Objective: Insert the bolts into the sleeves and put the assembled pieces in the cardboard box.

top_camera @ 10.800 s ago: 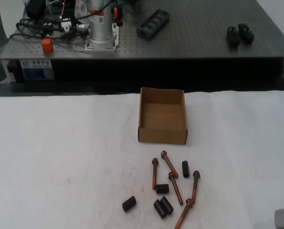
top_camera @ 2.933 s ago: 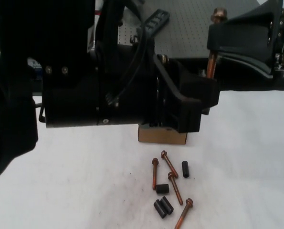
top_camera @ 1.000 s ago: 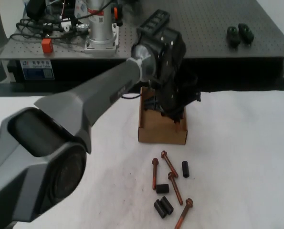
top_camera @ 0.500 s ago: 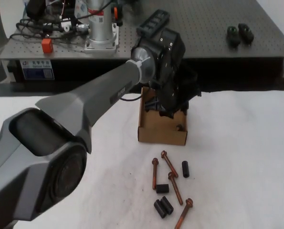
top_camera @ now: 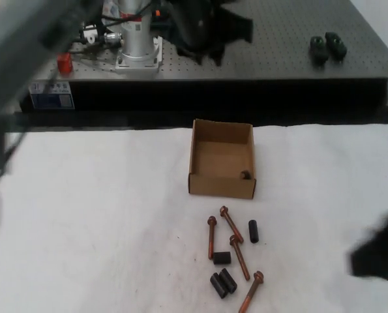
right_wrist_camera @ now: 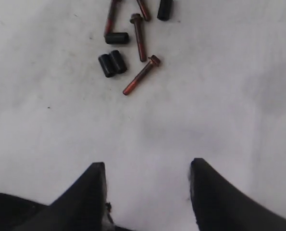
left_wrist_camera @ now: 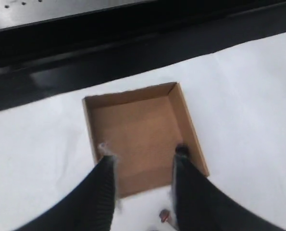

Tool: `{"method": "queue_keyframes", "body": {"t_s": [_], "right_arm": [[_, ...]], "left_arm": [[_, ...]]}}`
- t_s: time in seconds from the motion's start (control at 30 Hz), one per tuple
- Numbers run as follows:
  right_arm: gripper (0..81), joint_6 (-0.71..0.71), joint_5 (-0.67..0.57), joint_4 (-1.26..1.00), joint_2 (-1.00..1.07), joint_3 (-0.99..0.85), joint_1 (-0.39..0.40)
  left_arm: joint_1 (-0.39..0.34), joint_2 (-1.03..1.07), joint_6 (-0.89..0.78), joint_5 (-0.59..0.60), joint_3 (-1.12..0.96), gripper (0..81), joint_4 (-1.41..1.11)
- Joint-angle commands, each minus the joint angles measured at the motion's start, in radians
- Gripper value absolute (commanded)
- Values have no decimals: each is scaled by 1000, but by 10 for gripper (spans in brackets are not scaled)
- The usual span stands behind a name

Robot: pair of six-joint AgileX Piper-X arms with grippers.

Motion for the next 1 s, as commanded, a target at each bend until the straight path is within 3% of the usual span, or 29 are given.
{"method": "queue_keyframes", "body": {"t_s": [0.0, 0.27, 0.43, 0.67, 0.97], "right_arm": [[395, -18, -1, -39, 42, -6, -5], [395, -12, 28, -289, 466, -120, 29], [395, -12, 63, -314, 651, -219, 34], [395, -12, 142, -361, 793, -303, 34], [363, -12, 181, -384, 870, -315, 34]], "left_arm": [[0, -80, 4, -34, 103, 281, -7], [0, -542, -51, -17, 750, 281, -262], [0, -757, -86, 7, 966, 281, -294], [0, -899, -87, 12, 1066, 281, -292], [0, -904, -87, 12, 1068, 281, -272]]}}
